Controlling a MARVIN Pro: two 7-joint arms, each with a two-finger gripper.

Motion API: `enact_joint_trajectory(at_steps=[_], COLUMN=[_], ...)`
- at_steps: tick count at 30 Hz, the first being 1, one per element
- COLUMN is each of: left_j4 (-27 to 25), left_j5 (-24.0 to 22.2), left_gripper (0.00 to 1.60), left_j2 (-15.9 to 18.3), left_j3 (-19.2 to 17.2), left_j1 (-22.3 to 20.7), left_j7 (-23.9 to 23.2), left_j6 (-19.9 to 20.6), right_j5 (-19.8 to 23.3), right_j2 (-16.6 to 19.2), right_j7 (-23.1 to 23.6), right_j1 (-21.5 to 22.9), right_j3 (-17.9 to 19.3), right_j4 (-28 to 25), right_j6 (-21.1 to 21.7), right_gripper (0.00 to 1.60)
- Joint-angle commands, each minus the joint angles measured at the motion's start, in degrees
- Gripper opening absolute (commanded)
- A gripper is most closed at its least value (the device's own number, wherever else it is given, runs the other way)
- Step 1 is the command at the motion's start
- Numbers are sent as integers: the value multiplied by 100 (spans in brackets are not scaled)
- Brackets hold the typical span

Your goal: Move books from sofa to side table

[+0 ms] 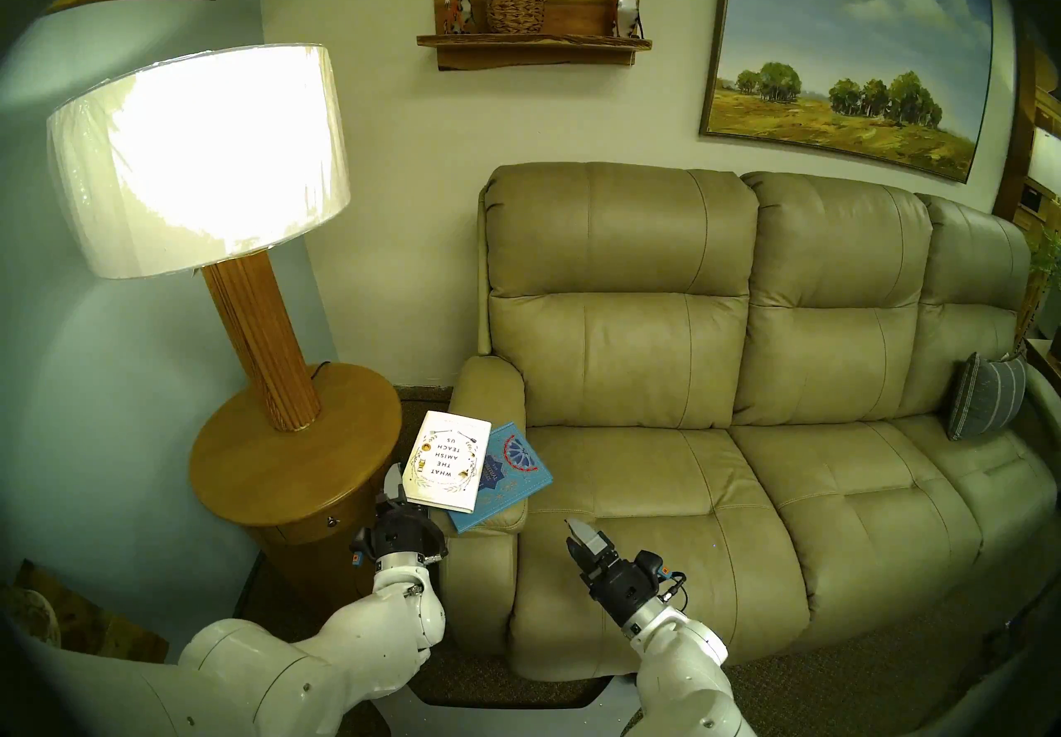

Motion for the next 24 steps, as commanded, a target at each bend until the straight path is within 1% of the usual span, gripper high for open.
enact_joint_trajectory(at_steps=[1,5,6,7,9,10,11,13,14,15,17,20,24], left_j4=[-591,-691,-684,-744,-839,-839,-870,-871,-879,-921,-955,-1134,-1588], left_j5=[-204,-468,-512,-553,-707,-707,-816,-865,-965,-1060,-1099,-1184,-1310], left_gripper=[0,0,0,0,0,0,0,0,0,0,0,0,0], left_j2=[230,360,400,436,569,569,657,697,734,799,821,852,802], left_j3=[-328,-670,-748,-808,-1024,-1024,-1175,-1234,-1327,-1451,-1493,-1587,-1696], left_j1=[213,306,316,364,455,455,476,473,469,501,526,665,901], left_j7=[-662,-921,-958,-992,-925,-925,-822,-743,-611,-492,-428,-156,319], left_j6=[-120,-179,-310,-325,-434,-434,-538,-542,-502,-554,-552,-641,-756], right_j5=[11,11,11,11,11,11,11,11,11,11,11,11,12], right_j2=[-4,-5,-5,-5,-5,-5,-5,-5,-5,-5,-5,-4,-4], right_j7=[29,27,26,27,26,26,26,26,25,26,27,29,32], right_j1=[33,33,33,33,32,32,32,32,32,32,32,33,33], right_j3=[-7,-7,-6,-7,-7,-7,-7,-7,-7,-7,-7,-7,-8], right_j4=[-7,-8,-8,-8,-8,-8,-8,-8,-8,-8,-8,-7,-6], right_j6=[1,1,1,1,1,1,1,1,1,1,1,1,1], right_gripper=[160,160,160,160,160,160,160,160,160,160,160,160,160])
